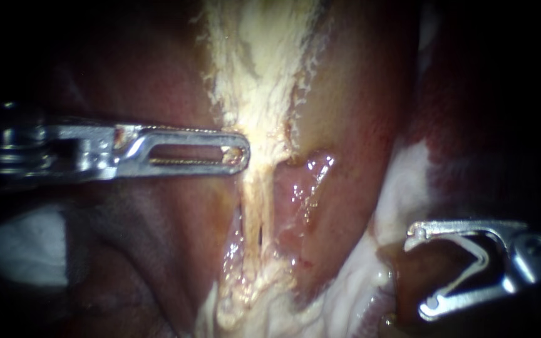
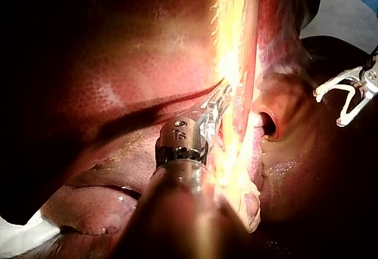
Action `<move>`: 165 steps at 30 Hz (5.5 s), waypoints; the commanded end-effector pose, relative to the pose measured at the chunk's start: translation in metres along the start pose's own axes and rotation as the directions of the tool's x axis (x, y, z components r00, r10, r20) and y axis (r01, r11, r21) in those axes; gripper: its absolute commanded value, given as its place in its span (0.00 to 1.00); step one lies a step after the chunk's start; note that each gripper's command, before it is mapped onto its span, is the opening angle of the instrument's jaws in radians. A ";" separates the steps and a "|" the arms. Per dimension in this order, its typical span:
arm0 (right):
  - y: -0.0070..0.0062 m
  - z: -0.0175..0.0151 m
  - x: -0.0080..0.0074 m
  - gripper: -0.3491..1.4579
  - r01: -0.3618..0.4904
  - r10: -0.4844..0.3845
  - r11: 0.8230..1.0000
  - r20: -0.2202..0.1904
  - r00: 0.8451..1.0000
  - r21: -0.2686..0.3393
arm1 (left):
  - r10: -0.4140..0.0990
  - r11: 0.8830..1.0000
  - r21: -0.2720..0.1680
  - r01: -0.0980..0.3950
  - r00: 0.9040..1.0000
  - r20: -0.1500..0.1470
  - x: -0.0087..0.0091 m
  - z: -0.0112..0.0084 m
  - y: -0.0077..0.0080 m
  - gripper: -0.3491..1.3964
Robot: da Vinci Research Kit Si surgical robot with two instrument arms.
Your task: Clipping first clip left tube
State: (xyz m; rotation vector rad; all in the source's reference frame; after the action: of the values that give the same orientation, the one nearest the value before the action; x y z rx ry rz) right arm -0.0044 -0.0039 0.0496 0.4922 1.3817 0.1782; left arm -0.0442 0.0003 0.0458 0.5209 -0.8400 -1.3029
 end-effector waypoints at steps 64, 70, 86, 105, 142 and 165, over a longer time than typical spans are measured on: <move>0.0064 0.0186 -0.0045 0.52 -0.188 0.188 0.982 -0.031 0.982 -0.005 | -0.027 0.999 -0.020 0.028 1.000 0.009 0.0005 -0.0071 0.0001 0.00; 0.0068 0.0203 -0.0058 0.52 -0.191 0.191 0.982 0.014 0.982 -0.007 | -0.028 0.999 -0.021 0.028 1.000 0.009 0.0005 -0.0072 0.0000 0.00; 0.0082 0.0227 -0.0093 0.52 -0.190 0.190 0.982 0.075 0.979 -0.016 | -0.029 0.999 -0.023 0.029 1.000 0.011 0.0007 -0.0074 -0.0006 0.00; 0.0091 0.0242 -0.0092 0.52 -0.176 0.178 0.984 0.088 0.980 -0.029 | -0.032 0.999 -0.026 0.033 0.999 0.013 0.0010 -0.0076 -0.0017 0.00; 0.0073 0.0272 -0.0096 0.46 -0.213 0.211 0.966 0.026 0.977 0.145 | -0.033 0.999 -0.027 0.034 0.999 0.014 0.0007 -0.0069 -0.0018 0.00; 0.0083 0.0264 -0.0109 0.00 -0.321 0.320 0.944 0.029 0.947 0.068 | -0.034 0.999 -0.026 0.034 0.999 0.013 0.0007 -0.0067 -0.0019 0.00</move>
State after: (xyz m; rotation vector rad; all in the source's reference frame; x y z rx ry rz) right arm 0.0204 -0.0070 0.0657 0.7771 1.2873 0.3904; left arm -0.0401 -0.0016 0.0404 0.5084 -0.8265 -1.3484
